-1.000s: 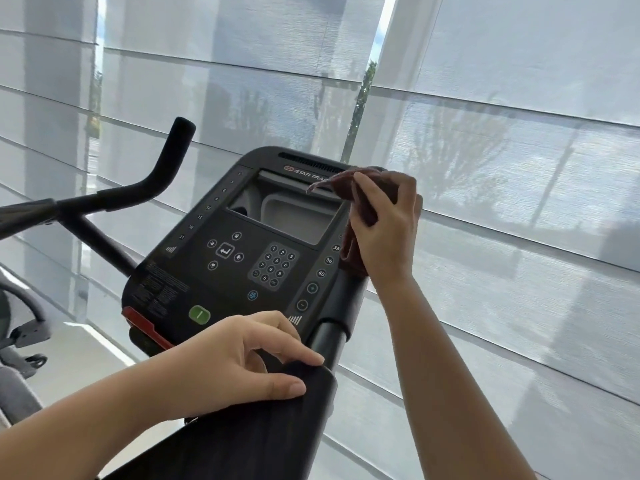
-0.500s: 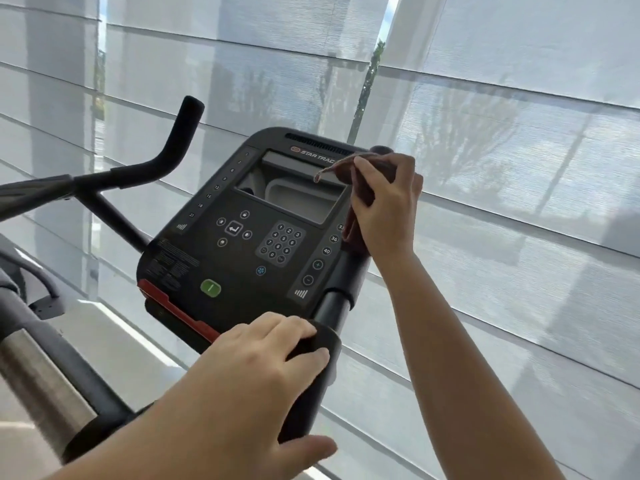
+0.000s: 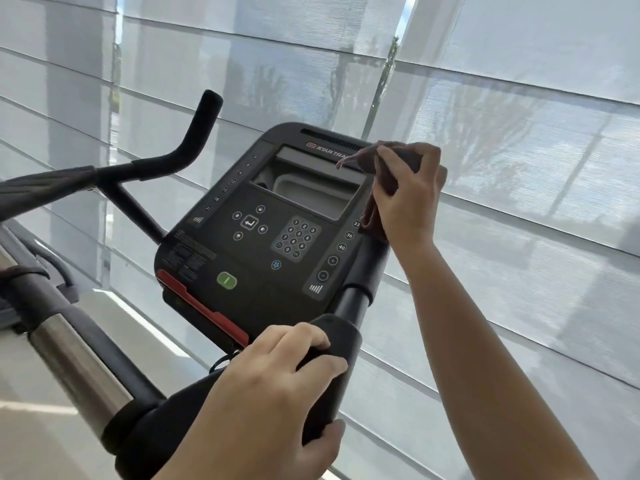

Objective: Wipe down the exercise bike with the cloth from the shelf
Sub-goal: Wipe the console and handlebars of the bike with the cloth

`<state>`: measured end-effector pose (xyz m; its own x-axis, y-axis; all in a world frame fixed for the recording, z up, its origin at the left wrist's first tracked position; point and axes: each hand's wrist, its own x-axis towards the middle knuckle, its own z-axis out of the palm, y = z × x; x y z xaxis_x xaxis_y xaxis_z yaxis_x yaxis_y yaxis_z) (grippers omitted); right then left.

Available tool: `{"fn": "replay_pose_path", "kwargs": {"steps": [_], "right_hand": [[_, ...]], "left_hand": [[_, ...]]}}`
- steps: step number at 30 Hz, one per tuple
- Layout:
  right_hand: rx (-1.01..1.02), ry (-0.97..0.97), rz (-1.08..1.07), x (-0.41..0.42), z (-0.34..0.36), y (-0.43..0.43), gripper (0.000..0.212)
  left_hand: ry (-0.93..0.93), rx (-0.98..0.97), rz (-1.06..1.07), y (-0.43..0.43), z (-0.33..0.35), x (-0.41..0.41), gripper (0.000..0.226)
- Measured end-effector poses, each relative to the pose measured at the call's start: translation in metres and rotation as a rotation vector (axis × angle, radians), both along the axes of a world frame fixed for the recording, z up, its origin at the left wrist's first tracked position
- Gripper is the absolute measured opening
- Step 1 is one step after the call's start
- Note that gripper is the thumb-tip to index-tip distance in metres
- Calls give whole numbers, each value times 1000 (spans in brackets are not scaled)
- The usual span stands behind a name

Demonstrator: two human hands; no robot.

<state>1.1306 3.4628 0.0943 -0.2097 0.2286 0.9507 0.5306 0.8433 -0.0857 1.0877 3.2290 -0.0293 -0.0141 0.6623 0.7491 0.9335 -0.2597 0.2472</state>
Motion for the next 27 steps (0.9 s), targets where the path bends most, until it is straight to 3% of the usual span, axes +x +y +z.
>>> {"fn": "replay_pose_path", "kwargs": {"steps": [5,12,15,19,23,27], "right_hand": [[-167,36,146,39,-68,-17,38],[-66,124,84,1,8,-3,36],[-143,164,119,0,-2,-10,37],[-237,5,137,31,-48,-22,36],[-156,-46,52,25,-31,-22,34],[-51,35,-46,-1,7,-10,33]], "left_hand": [[-61,-39,-20,-4,0,-2,38],[-66,-109,-68,-5,2,-10,43],[-110,-150,-150,-4,3,-19,49],[-115,-188,-223,-7,5,-28,52],[-124,-223,-265,-10,7,-35,51],[-166,-239,-291,-13,3,-48,51]]}}
